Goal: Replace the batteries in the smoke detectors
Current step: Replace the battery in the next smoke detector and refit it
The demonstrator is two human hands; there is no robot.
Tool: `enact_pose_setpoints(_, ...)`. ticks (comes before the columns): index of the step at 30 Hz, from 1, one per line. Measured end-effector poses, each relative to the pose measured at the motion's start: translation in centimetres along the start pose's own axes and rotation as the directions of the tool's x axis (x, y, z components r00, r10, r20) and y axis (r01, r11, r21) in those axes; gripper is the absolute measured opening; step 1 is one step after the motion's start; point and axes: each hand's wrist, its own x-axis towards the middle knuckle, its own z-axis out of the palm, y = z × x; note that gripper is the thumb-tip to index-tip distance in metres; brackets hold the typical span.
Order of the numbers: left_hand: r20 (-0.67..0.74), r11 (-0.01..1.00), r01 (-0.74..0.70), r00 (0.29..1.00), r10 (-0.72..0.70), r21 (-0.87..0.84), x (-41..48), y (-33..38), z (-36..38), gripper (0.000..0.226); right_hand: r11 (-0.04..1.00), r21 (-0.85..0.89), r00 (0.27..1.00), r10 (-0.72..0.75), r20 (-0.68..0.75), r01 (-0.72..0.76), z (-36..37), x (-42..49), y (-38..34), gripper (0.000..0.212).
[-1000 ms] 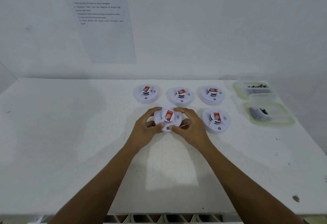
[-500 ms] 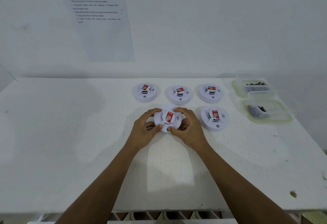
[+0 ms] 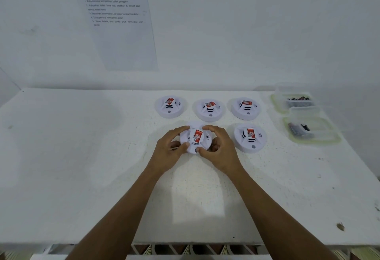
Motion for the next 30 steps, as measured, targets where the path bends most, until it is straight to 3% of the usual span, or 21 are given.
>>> enact_pose_setpoints(13, -0.014, 0.999, -0.016, 1.0, 0.016, 0.031, -0.2, 0.1, 0.2, 0.052, 1.0, 0.02, 1.0, 0.015, 0.026, -0.015, -0.3, -0.1, 0.3, 0.06)
enact_pose_setpoints(19, -0.019, 0.999, -0.016, 1.0, 0.017, 0.038, -0.2, 0.3, 0.3, 0.046, 0.984, 0.12, 0.989, 0.121, 0.09, -0.131, -1.1, 0.1, 0.3, 0.042)
enact_pose_setpoints(30, -0.018, 0.997, -0.041, 0.999, 0.042, 0.071, -0.2, 0.3, 0.4, 0.043, 0.986, 0.119, 0.991, 0.109, 0.08, -0.118, -1.0, -0.1, -0.1, 0.041)
